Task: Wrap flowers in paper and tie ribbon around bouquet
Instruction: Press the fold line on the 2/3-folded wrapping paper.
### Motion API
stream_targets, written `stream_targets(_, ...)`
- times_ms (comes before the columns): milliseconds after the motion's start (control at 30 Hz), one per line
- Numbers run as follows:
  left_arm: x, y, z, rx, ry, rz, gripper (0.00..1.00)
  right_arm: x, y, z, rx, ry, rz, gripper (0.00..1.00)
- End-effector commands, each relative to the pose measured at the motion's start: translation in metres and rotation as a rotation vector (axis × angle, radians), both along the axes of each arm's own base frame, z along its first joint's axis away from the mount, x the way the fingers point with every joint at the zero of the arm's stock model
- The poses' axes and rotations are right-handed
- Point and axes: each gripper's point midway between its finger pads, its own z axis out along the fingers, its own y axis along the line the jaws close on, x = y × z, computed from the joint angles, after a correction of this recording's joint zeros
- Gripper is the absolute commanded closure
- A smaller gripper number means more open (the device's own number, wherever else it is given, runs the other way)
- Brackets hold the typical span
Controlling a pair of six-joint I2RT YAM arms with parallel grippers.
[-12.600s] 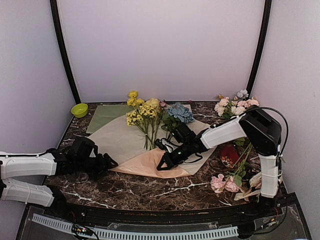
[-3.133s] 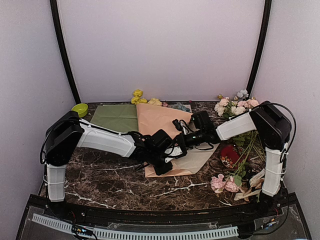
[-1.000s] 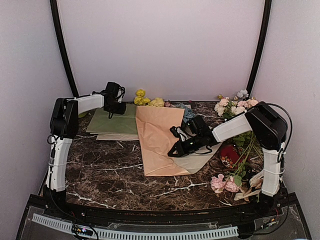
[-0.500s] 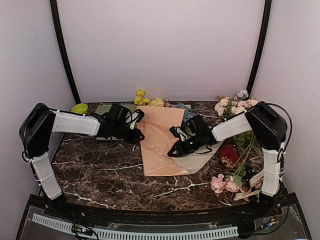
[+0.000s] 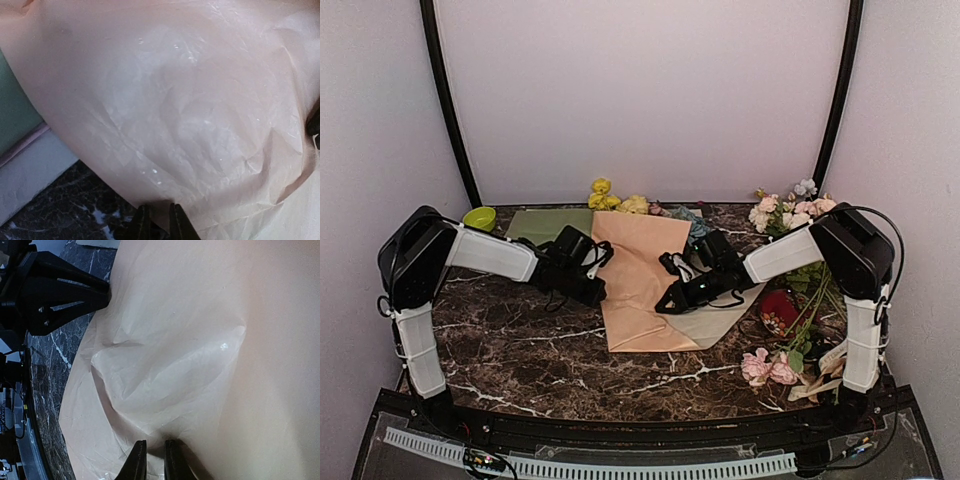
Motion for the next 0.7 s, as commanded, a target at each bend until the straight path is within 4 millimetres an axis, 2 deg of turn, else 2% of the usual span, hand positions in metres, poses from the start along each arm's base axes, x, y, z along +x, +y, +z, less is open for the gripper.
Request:
stream_targets(0,0.005,0.055,-0.027,0.139,0.076,0.161,0.85,-0.037,-0.038,-0.067,-0.227,0.153,-0.024,0.86)
stream_targets(67,0.012,0.057,-0.018,0.123,0.045,0.161,0.85,-0.037,-0.039,-0.068,-0.23,0.155,-0.022,0.86)
stream_targets(167,0.01,0.042,0.003,0.058,0.001,0.102,0.85,-0.037,-0.039,-0.069,-0.232,0.156,-0.022,0.85)
stream_targets(233,-0.002,0.022,0.025,0.017,-0.073,0.022,0.84,-0.037,-0.038,-0.068,-0.228,0.156,-0.025,0.85)
stream_targets(333,-0.028,-0.004,0.045,-0.004,-0.163,-0.11,0.83,-0.036,-0.037,-0.068,-0.223,0.158,-0.025,0.85)
stream_targets(467,-0.064,-0.023,0.039,0.001,-0.17,-0.245,0.83,-0.036,-0.037,-0.069,-0.225,0.16,-0.023,0.85)
stream_targets(667,-0.091,-0.03,-0.004,0.093,-0.061,-0.316,0.83,-0.038,-0.038,-0.071,-0.237,0.166,-0.019,0.85)
